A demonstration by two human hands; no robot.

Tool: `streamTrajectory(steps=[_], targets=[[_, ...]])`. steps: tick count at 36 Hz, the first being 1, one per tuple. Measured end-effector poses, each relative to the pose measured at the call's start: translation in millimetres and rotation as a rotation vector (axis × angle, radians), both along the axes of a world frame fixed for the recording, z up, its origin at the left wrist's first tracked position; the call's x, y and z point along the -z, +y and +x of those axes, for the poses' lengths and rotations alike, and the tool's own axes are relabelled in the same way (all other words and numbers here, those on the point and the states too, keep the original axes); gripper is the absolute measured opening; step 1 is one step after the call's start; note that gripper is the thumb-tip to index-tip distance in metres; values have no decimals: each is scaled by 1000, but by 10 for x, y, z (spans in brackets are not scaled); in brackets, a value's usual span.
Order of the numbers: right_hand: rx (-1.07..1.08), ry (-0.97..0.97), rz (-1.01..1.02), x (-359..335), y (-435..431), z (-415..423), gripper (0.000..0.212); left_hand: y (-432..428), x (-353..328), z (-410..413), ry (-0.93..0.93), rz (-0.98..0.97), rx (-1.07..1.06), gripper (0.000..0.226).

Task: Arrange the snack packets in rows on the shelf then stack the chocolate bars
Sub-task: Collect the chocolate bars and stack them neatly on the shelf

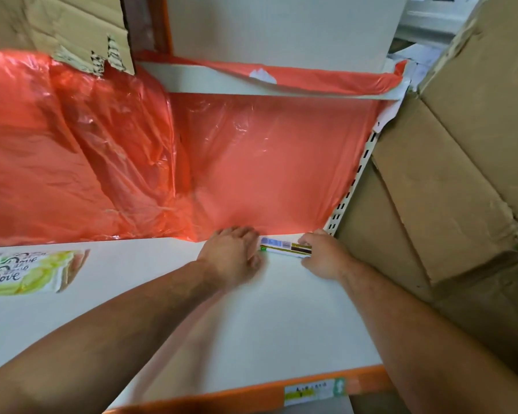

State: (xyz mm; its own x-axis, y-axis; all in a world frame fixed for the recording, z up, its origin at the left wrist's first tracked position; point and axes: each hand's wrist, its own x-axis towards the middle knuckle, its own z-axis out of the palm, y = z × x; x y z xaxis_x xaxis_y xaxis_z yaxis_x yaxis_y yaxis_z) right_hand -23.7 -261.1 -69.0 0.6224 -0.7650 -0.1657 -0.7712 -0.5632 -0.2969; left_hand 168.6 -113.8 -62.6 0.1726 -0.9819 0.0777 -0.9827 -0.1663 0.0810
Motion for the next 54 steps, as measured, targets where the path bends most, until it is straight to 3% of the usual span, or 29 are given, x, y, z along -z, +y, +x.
streamTrajectory(steps=[4,8,13,21,30,34,54], targets=[[-52,-10,-54,20,70,-20,37,135,-51,-16,5,1,-37,60],[-60,-172,-50,31,96,-37,11,328,-75,-31,-4,32,-81,64],[-32,-392,139,0,232,-11,25,591,-34,14,53,43,-155,63],[-28,-501,248,-12,556,148,27,1007,-42,94,83,37,-246,62],[-46,-505,302,-206,1044,486,17,1465,-132,336,45,-10,-240,71],[-36,-496,329,-281,1365,721,15,1737,-120,565,16,-30,-231,65],[-55,-457,270,-327,3262,2027,11,3482,-145,1995,-25,-11,-195,70]])
